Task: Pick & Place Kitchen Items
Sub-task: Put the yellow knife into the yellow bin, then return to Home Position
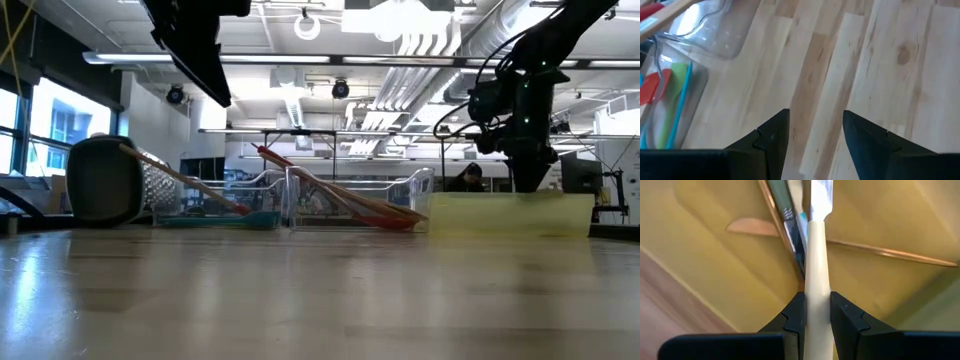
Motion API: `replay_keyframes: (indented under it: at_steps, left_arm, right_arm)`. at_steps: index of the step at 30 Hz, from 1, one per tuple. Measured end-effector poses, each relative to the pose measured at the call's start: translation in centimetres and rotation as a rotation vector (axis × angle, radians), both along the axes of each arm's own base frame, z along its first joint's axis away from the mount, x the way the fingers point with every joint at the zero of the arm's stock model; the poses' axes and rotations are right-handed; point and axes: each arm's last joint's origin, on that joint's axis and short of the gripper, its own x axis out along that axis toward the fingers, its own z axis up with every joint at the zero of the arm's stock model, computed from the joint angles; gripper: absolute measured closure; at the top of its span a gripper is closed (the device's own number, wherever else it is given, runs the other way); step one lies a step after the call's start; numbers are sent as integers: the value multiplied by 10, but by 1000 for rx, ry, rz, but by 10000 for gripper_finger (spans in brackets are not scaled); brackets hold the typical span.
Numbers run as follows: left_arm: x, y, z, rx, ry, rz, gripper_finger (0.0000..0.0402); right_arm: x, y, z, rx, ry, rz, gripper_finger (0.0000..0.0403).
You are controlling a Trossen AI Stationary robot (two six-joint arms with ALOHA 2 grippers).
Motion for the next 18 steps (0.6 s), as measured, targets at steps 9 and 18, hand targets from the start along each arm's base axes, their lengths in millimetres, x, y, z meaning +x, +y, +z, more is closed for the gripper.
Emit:
replay_keyframes:
  at_steps: [9, 18]
  left_arm:
    - [1, 4, 0, -4, 12, -27, 224]
    - [0, 4, -1, -4, 20, -24, 224]
  right_arm:
    - [3, -4, 1, -25, -50, -29, 200]
    - [7, -4, 2, -16, -106, -33, 90]
